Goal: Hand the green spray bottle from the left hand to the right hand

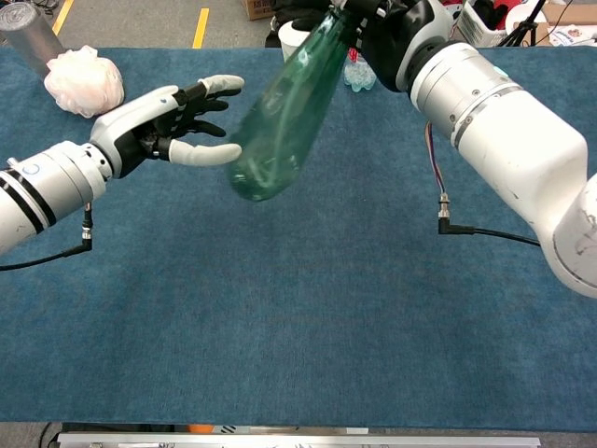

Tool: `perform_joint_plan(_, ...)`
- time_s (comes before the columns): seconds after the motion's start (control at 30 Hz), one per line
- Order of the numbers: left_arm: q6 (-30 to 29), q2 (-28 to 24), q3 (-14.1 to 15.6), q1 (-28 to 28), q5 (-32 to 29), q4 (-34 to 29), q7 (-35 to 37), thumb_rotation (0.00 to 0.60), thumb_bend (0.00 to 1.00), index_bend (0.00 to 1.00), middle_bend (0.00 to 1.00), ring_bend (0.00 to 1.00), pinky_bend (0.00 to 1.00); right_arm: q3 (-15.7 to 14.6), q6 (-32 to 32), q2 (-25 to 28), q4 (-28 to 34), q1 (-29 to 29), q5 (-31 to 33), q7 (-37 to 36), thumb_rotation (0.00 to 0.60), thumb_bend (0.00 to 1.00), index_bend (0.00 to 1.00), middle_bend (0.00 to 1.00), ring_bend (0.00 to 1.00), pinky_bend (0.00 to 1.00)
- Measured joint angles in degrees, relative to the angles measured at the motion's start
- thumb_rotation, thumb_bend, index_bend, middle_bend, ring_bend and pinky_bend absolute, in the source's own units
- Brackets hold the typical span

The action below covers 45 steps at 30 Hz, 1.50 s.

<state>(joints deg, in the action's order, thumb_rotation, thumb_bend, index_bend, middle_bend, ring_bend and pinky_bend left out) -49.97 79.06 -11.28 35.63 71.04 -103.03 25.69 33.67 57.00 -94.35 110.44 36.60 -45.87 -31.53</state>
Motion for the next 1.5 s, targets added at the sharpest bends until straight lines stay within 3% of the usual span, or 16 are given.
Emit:
perform_joint_plan(0.57, 0.04, -2.33, -0.30, -0.20, 0.66, 0.65, 2.13, 0.361, 0.15, 0.00, 0.00, 0.00, 0.09, -1.45, -1.07, 2.72, -0.43, -0.07, -0.69, 2.79, 0.600, 0.51, 0.49, 0.46, 0.37, 0.36)
perform_joint_plan(1.1, -0.73, -6.88, 1.51, -0.80, 3.99, 1.51, -1.32, 0.361, 0.15, 0.00, 0.00, 0.00, 0.09, -3.27, -0.07, 10.38, 1.99, -5.22, -4.53, 2.65, 0.600, 0.51, 0.49, 0.47, 0.37, 0.36)
perform_joint_plan(1.17, -1.16, -7.22, 1.88, -0.92, 4.30, 1.75, -2.85, 0.382, 0.15, 0.00, 0.00, 0.00, 0.09, -3.32, 0.25, 11.60, 2.35, -6.28, -4.99, 1.97, 0.600, 0.51, 0.49, 0.47, 0.37, 0.36)
perform_joint_plan(1.3, -2.57, -7.90, 2.78, -1.42, 4.68, 2.26, -6.71, 0.482, 0.15, 0.00, 0.00, 0.00, 0.09, -3.38, 0.67, 14.28, 3.13, -8.35, -6.32, 0.32, 0.600, 0.51, 0.49, 0.47, 0.38, 0.36)
perform_joint_plan(1.5, -5.08, -8.99, 3.54, -2.72, 4.30, 2.37, -9.93, 0.494, 0.15, 0.00, 0.00, 0.00, 0.09, -3.44, 0.69, 16.15, 3.79, -9.42, -7.23, -1.08, 0.600, 0.51, 0.49, 0.47, 0.38, 0.36)
